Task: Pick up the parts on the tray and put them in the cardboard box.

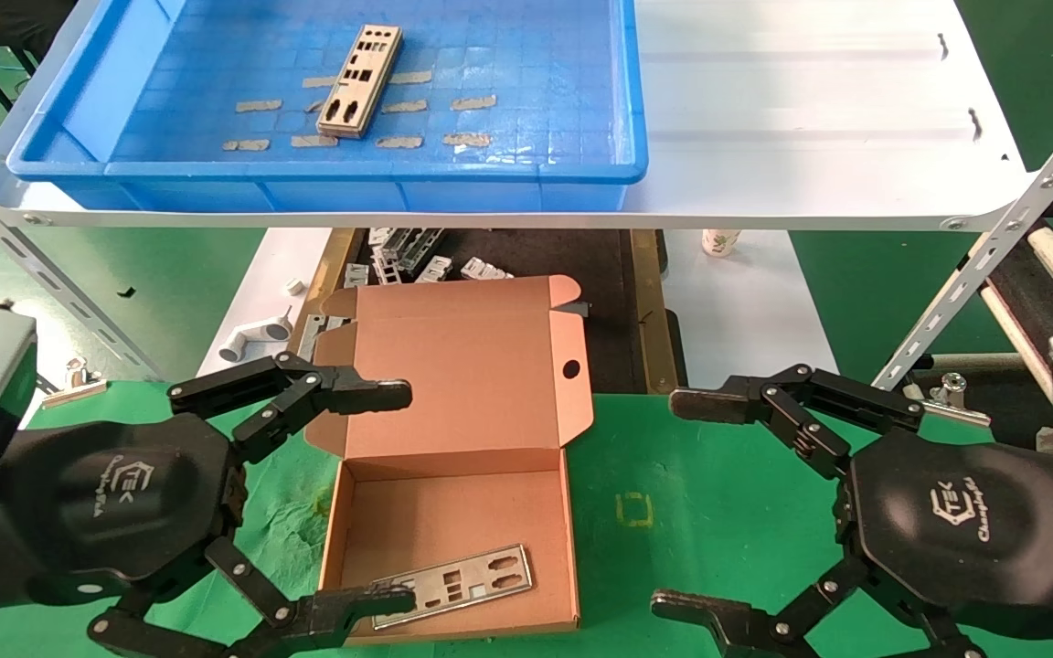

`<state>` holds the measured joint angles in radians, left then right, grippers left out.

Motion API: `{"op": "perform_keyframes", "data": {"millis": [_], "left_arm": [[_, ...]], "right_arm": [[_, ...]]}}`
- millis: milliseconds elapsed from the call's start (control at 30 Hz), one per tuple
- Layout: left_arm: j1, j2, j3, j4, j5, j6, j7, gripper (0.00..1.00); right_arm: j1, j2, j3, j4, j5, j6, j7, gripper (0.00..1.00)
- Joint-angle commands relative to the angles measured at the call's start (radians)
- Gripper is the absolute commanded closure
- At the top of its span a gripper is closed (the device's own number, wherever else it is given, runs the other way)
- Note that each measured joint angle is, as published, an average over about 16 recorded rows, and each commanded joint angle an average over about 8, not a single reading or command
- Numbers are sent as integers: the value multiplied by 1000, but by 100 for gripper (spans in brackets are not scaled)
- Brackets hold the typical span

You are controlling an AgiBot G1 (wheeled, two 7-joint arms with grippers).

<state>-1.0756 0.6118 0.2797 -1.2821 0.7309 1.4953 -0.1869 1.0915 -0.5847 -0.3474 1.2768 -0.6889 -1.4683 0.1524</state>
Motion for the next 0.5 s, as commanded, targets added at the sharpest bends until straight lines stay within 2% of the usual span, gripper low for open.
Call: {"op": "perform_keyframes", "data": {"millis": [33,433,467,500], "left_arm": [[0,0,0,0,0,0,0,0],[0,0,0,0,0,0,0,0],[0,0,0,0,0,0,0,0],[0,0,0,0,0,0,0,0]], "right_arm": [[0,0,0,0,0,0,0,0],[0,0,0,0,0,0,0,0],[0,0,0,0,0,0,0,3],[0,0,0,0,0,0,0,10]]}}
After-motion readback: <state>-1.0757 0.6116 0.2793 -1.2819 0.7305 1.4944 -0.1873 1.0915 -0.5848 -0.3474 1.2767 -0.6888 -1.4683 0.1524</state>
